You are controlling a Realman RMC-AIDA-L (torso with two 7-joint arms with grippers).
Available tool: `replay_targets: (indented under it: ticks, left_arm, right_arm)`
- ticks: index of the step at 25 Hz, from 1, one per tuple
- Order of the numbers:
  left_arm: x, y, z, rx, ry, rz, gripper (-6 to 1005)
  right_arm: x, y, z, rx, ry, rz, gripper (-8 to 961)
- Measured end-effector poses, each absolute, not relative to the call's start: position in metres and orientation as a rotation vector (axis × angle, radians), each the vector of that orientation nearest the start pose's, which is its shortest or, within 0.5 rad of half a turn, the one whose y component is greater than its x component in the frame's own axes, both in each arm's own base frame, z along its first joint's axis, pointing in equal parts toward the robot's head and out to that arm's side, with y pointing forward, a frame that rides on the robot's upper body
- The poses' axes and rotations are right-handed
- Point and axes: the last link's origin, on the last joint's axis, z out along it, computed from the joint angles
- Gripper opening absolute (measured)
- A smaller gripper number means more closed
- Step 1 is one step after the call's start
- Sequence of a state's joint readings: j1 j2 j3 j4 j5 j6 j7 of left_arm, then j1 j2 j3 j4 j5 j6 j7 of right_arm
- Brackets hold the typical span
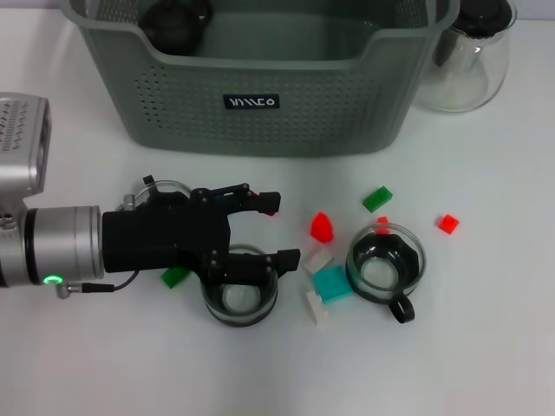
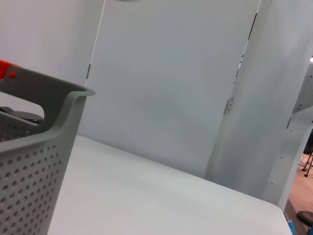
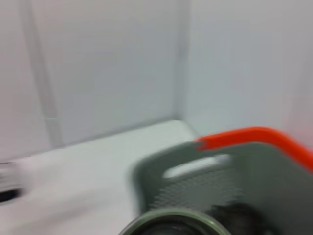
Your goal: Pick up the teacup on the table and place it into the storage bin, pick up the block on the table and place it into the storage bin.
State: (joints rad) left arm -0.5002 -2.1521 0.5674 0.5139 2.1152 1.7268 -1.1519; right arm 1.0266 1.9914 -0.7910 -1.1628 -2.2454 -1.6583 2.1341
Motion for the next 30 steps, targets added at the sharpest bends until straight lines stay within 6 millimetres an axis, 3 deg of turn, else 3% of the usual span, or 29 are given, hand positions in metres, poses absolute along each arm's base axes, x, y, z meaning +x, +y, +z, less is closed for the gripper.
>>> replay_targets:
  ticks: [3,4,6,7,12,15,21,30]
  left_arm:
    - [-0.258,0.275,-0.045,-2.857,-0.543,-0.928,871]
    - [-0.258,0.275,-0.045,-2.857,-0.543,-0.928,871]
    - [-0.258,0.275,-0.045,-2.855,-0.544,-0.923,872]
    - [-0.258,0.275,-0.045,-2.855,-0.544,-0.924,872]
    - [-0.258,0.275,-0.046,-2.853,-0.548,-0.923,872]
    - [-0.259,0.274,-0.046,-2.852,-0.55,-0.924,871]
    - [-0.259,0.274,-0.046,-2.848,-0.552,-0.924,871]
    - [-0.261,0.274,-0.047,-2.838,-0.564,-0.914,871]
  right_arm:
    - [0.035,0.451,0.08,-2.701,0.431,0.222,66]
    - [0.034,0.468,0.068,-2.626,0.459,0.154,66]
    - [0.037,0.484,0.053,-2.569,0.478,0.085,66]
    - [0.037,0.484,0.053,-2.569,0.478,0.085,66]
    - [0.054,0.51,0.012,-2.452,0.425,-0.095,66]
    - [0.064,0.515,-0.013,-2.395,0.339,-0.194,66]
    - [0.07,0.51,-0.043,-2.345,0.162,-0.294,65]
    - [0.083,0.504,-0.056,-2.352,0.065,-0.405,65]
